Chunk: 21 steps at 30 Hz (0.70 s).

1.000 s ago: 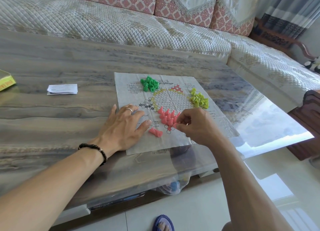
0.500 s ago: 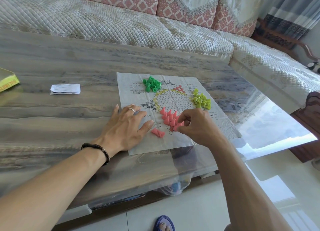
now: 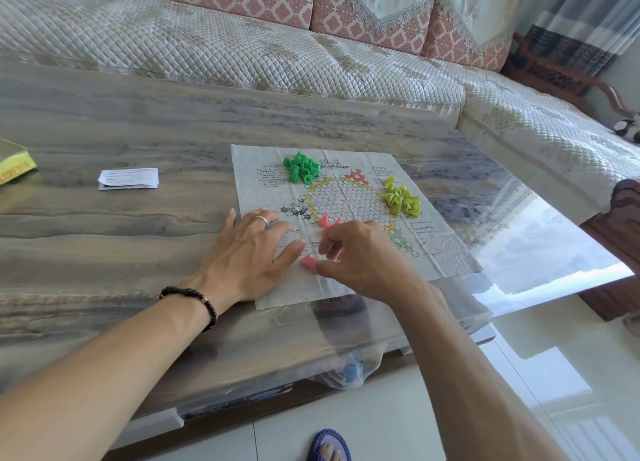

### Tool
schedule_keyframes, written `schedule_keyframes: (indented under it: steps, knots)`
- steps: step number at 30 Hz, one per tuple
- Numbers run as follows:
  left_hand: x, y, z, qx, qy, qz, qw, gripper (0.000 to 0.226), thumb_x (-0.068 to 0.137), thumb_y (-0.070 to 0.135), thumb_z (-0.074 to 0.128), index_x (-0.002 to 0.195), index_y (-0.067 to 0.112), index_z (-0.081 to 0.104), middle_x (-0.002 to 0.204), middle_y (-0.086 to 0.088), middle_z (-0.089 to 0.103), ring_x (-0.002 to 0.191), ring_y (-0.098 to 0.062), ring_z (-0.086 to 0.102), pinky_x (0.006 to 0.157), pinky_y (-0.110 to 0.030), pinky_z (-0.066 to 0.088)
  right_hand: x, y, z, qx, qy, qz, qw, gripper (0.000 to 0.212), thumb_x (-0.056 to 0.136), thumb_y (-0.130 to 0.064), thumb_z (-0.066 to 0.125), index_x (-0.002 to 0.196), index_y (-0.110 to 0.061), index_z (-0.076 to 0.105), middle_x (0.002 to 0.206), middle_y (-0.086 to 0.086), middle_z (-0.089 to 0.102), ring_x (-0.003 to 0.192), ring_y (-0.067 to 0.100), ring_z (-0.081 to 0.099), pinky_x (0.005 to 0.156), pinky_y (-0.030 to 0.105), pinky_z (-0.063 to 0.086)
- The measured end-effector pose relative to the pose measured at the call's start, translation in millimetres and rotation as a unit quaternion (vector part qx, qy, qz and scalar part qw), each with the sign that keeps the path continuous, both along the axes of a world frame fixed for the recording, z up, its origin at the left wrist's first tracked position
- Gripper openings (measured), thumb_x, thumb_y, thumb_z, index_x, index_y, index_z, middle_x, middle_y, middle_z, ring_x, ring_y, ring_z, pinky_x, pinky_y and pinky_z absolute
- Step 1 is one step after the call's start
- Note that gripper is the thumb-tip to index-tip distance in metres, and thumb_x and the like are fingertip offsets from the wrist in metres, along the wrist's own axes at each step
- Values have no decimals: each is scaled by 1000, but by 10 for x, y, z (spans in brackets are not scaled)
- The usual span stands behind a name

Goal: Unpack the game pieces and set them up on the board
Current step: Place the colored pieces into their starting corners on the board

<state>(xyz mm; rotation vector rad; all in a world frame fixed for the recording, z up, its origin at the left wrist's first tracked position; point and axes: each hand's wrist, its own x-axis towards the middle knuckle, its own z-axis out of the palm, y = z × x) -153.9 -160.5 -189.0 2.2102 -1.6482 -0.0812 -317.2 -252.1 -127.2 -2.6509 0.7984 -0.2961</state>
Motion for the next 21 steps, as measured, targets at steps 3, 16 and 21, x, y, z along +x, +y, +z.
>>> schedule_keyframes:
  steps: [3, 16, 21]
  knots:
    - [-5, -2, 3, -3, 1, 1, 1000, 73, 87, 67, 14, 134, 24, 50, 148, -3, 39, 141, -18, 26, 116, -53, 9, 27, 17, -7, -4, 12, 13, 1000, 24, 84, -36, 72, 81, -12, 68, 76, -2, 68, 73, 12, 62, 70, 29, 52]
    - [-1, 10, 16, 6, -5, -6, 1000, 75, 87, 67, 12, 137, 22, 47, 149, -4, 38, 141, -19, 25, 116, -53, 7, -100, -218, 82, 16, -97, -42, 994, 6, 82, -14, 68, 80, -20, 69, 69, -15, 63, 62, -5, 56, 56, 9, 42]
    - [-3, 5, 18, 13, -5, -4, 1000, 76, 86, 67, 10, 137, 23, 46, 149, -3, 37, 141, -18, 25, 116, -53, 7, -179, -306, 112, 24, -140, -76, 987, 11, 78, -21, 76, 72, -27, 68, 69, -13, 65, 59, -8, 55, 56, 10, 41]
